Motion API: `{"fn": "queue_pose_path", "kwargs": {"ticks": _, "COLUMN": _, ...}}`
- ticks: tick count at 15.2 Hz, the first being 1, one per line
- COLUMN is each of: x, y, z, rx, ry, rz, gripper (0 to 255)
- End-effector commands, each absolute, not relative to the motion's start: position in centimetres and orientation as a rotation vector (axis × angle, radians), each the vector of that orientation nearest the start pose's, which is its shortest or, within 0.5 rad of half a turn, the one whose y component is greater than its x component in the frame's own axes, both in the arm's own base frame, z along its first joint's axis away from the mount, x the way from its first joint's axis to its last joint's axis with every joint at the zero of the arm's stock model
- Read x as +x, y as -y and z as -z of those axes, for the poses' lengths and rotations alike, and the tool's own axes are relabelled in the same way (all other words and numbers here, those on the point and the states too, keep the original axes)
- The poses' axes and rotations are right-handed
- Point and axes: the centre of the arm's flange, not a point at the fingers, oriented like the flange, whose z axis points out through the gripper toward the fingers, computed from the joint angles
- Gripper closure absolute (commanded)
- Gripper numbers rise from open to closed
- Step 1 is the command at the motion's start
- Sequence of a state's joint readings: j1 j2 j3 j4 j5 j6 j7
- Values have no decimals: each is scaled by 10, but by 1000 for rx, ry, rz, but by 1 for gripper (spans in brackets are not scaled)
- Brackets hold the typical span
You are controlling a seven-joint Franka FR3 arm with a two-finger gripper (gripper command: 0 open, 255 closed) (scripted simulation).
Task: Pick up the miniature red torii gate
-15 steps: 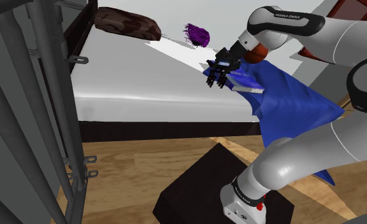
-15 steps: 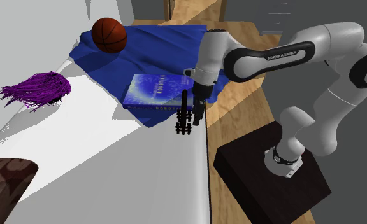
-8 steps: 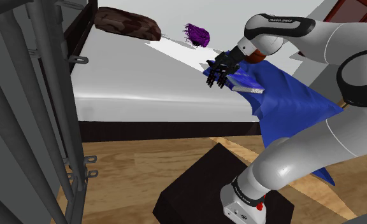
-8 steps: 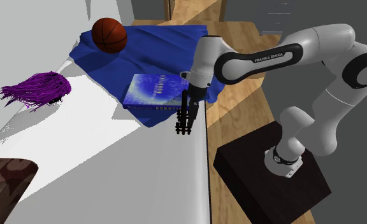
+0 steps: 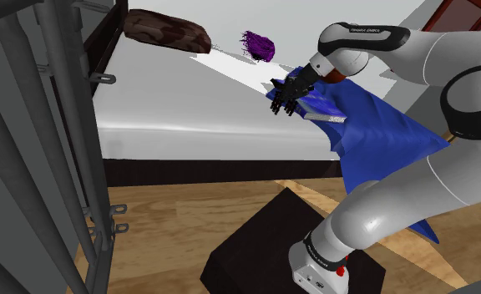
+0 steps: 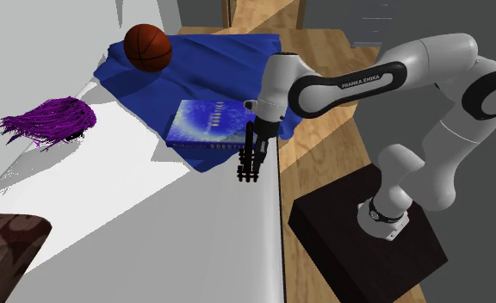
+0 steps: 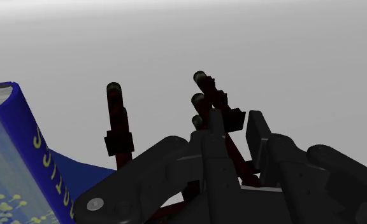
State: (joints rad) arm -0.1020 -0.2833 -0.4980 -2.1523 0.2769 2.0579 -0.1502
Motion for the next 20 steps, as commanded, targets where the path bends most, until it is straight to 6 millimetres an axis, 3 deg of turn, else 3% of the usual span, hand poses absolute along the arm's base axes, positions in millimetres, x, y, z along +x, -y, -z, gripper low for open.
{"fn": "queue_pose_path", "kwargs": {"ticks": 1, "x": 408, "y": 282, "z": -522, "rx": -2699, "ry": -770, "rz": 393, "gripper": 255}}
{"fn": "queue_pose_path", "kwargs": {"ticks": 5, "x": 408, "y": 282, "z": -522, "rx": -2699, "ry": -770, "rz": 393, "gripper": 255}}
{"fn": "queue_pose_path", "kwargs": {"ticks": 20, "x": 408, "y": 282, "z": -601, "rx": -2699, "ry": -770, "rz": 393, "gripper": 255}}
